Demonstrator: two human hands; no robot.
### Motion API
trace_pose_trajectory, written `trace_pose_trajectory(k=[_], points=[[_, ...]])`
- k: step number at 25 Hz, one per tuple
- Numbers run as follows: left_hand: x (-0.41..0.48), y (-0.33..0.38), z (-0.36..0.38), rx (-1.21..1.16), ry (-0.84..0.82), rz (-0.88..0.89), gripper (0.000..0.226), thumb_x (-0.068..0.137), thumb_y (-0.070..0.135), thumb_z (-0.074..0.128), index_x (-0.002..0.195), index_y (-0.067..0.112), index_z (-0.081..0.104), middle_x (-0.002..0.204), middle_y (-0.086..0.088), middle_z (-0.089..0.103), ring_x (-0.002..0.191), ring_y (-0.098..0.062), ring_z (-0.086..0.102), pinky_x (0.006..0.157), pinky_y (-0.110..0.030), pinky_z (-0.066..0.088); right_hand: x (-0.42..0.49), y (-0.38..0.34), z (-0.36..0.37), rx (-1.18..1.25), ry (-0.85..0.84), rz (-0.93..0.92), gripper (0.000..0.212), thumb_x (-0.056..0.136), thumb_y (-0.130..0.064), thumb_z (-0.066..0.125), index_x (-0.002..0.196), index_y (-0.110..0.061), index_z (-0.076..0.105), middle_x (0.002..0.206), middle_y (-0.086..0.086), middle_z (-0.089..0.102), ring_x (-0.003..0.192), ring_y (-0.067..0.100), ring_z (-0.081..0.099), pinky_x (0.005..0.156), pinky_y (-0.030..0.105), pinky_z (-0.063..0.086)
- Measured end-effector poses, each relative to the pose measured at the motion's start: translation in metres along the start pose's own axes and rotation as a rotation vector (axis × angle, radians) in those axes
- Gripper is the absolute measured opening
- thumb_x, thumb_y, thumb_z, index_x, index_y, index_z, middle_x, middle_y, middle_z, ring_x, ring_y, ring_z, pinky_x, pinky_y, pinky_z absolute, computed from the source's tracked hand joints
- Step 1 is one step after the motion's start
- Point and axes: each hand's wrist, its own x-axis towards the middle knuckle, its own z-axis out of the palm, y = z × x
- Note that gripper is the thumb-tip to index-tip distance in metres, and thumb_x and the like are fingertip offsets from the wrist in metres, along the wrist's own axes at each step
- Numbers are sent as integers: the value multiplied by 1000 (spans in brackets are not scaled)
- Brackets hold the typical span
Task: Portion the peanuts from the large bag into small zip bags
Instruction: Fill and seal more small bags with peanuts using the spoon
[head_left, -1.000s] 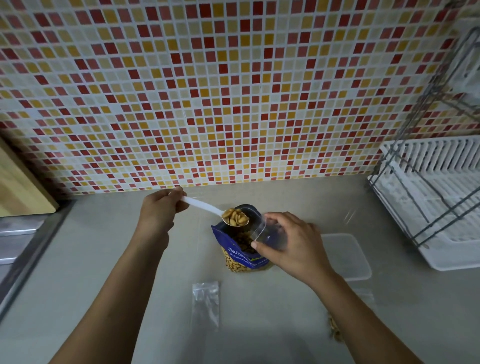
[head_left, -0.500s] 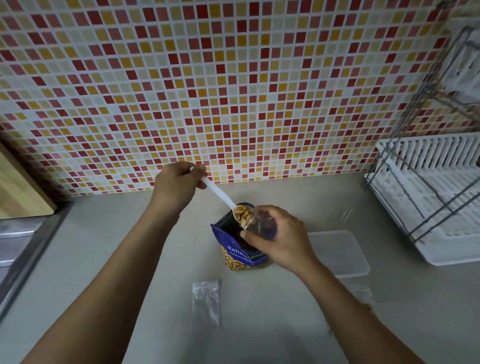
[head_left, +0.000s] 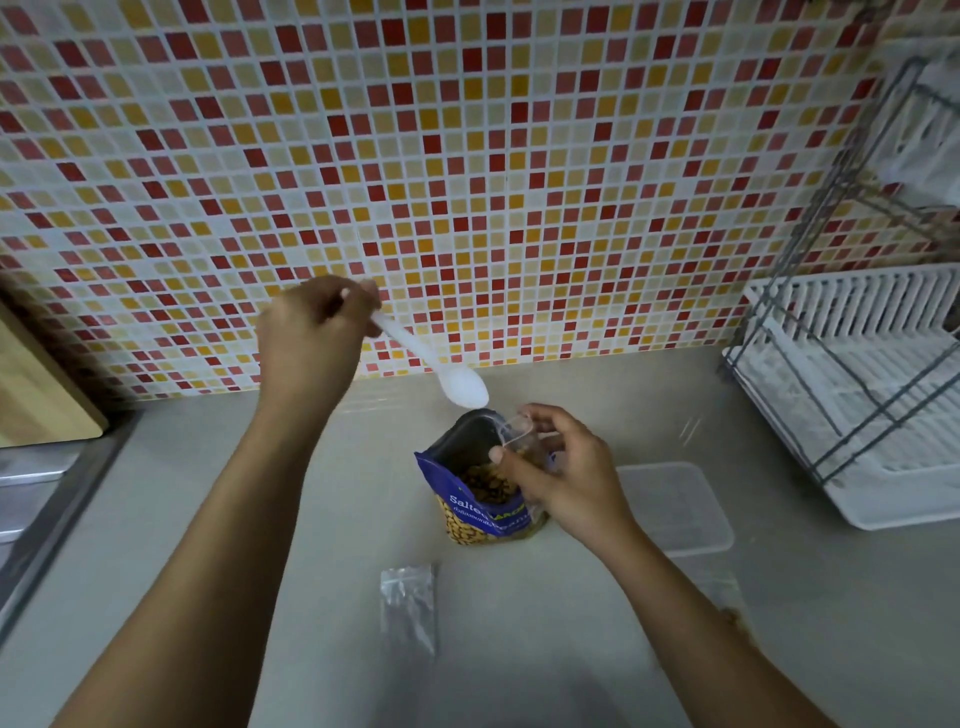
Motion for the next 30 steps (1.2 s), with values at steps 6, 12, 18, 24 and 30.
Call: trace_pose_trajectory(k=[6,12,18,24,30], points=[[-48,-70,63,659,-387,125,27,92,42,48,99,27,69,105,-1,67,119,-22,49,96,-49,37,-2,14,-8,237,-19,106,45,67,-43,78,106,-34,59,104,-8,67,95,7,65,81,26,54],[-52,-79,90,529,-525,-146,23,91,38,52,86,26,71,101,-3,61,111,-28,54,95,-57,39,2,17,-8,296,-28,140,39,71,-34,79,105,-32,60,101,-6,68,95,9,66,85,33,54],[-50,-82,78,281,-401,-203,27,93,30,51,78,19,70,83,-3,67,81,-22,61,81,-45,52,3,14,-12,297,-27,149,41,73,-32,77,109,-29,59,98,-9,69,91,6,66,80,26,54],[-48,-77,64,-14,-333,-380,25,95,23,50,85,9,69,74,0,65,75,-13,57,63,-24,44,1,11,-15,336,-61,132,38,76,-23,74,110,-24,57,78,-7,70,71,12,66,66,19,54],[-38,-80,48,-114,-261,-519,28,97,23,46,98,4,67,91,-4,64,98,-18,50,87,-33,32,2,13,-16,264,-95,147,46,70,-33,79,111,-30,58,107,-4,65,97,13,64,75,27,56]])
